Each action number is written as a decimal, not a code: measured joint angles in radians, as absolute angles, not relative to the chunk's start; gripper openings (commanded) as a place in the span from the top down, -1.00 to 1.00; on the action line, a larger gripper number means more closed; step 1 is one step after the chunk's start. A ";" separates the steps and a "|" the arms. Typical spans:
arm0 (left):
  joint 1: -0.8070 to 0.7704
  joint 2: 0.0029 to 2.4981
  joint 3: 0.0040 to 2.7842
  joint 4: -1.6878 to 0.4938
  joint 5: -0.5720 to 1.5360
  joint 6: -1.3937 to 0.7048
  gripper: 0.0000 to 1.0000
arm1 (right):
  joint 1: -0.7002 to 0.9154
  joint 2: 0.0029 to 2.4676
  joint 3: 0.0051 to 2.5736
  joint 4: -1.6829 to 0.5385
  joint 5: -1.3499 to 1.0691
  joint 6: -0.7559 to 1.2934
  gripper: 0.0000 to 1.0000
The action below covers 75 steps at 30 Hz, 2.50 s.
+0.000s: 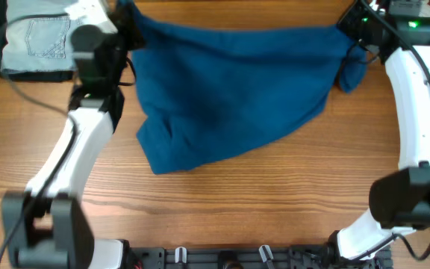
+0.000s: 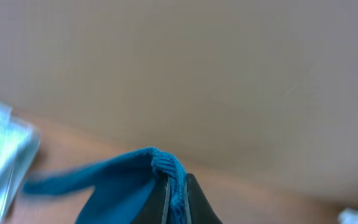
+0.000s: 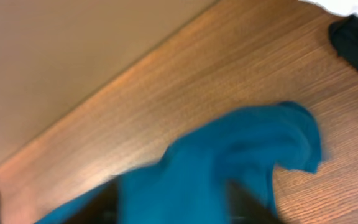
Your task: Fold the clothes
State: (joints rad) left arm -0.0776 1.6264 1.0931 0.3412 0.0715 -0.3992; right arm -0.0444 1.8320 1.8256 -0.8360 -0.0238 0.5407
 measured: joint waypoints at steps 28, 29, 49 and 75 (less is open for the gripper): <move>-0.222 1.449 1.105 -0.492 0.326 -0.403 -1.00 | -0.047 1.934 1.784 -0.888 -0.080 0.307 -0.89; -0.233 1.456 1.105 -0.491 0.317 -0.403 -0.99 | -0.047 1.966 1.783 -0.872 -0.094 0.300 -0.88; -0.241 1.461 1.105 -0.493 0.194 -0.403 -1.00 | -0.096 2.217 1.769 -0.760 -0.099 0.252 -0.86; -0.241 1.463 1.105 -0.493 0.176 -0.403 -0.99 | -0.096 2.279 1.769 -0.600 -0.085 0.167 0.67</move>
